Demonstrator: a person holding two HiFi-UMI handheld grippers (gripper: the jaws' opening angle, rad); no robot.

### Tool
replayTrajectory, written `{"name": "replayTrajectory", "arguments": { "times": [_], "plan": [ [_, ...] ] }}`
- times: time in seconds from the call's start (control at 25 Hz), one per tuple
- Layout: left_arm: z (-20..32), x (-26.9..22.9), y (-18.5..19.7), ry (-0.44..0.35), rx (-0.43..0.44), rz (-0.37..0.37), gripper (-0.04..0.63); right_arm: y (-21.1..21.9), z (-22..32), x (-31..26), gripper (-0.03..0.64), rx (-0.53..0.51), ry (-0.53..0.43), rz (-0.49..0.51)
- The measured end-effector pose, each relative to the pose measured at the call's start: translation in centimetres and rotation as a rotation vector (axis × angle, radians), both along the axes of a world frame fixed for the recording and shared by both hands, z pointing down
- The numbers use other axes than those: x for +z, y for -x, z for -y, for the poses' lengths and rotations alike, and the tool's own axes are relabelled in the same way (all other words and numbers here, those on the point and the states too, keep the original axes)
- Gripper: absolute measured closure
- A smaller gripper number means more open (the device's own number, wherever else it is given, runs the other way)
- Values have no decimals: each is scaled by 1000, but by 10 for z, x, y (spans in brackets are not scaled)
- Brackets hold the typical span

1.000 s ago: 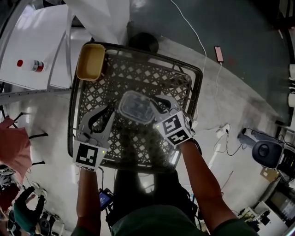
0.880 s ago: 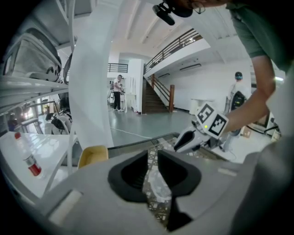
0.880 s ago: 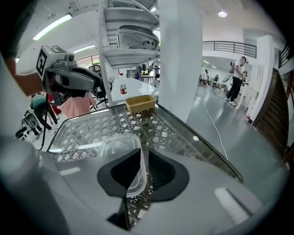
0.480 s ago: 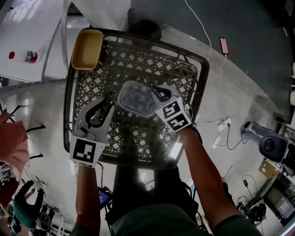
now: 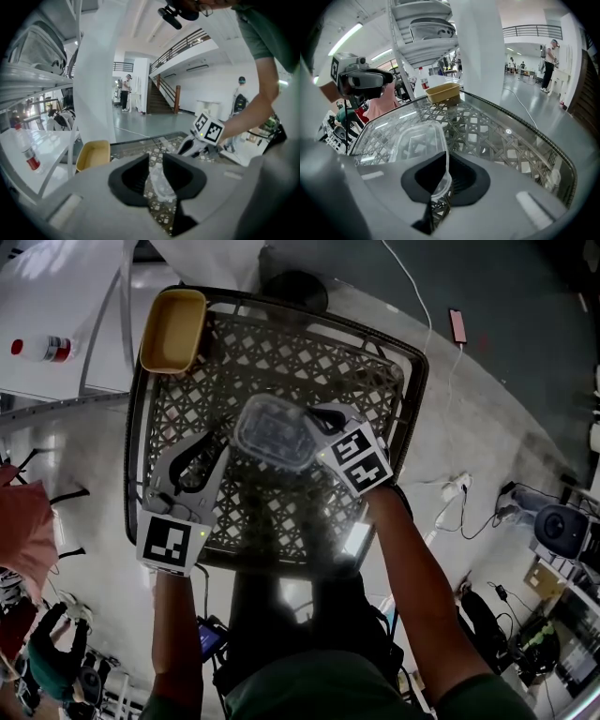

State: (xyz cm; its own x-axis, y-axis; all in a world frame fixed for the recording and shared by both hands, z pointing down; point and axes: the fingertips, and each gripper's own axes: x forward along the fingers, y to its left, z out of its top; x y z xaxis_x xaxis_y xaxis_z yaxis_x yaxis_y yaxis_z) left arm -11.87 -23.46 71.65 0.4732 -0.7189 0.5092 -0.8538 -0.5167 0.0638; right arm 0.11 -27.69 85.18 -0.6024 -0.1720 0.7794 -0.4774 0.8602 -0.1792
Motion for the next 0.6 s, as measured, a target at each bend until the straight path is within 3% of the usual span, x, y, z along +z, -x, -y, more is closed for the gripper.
{"name": "replayTrajectory", "arguments": {
  "times": [0.2, 0.6],
  "plan": [
    [1, -5, -3, -9, 5, 0, 505, -1, -1, 1, 607, 0, 7, -6],
    [3, -22, 0, -26, 4, 14, 505, -6, 4, -29, 612, 39, -106, 12]
  ]
}}
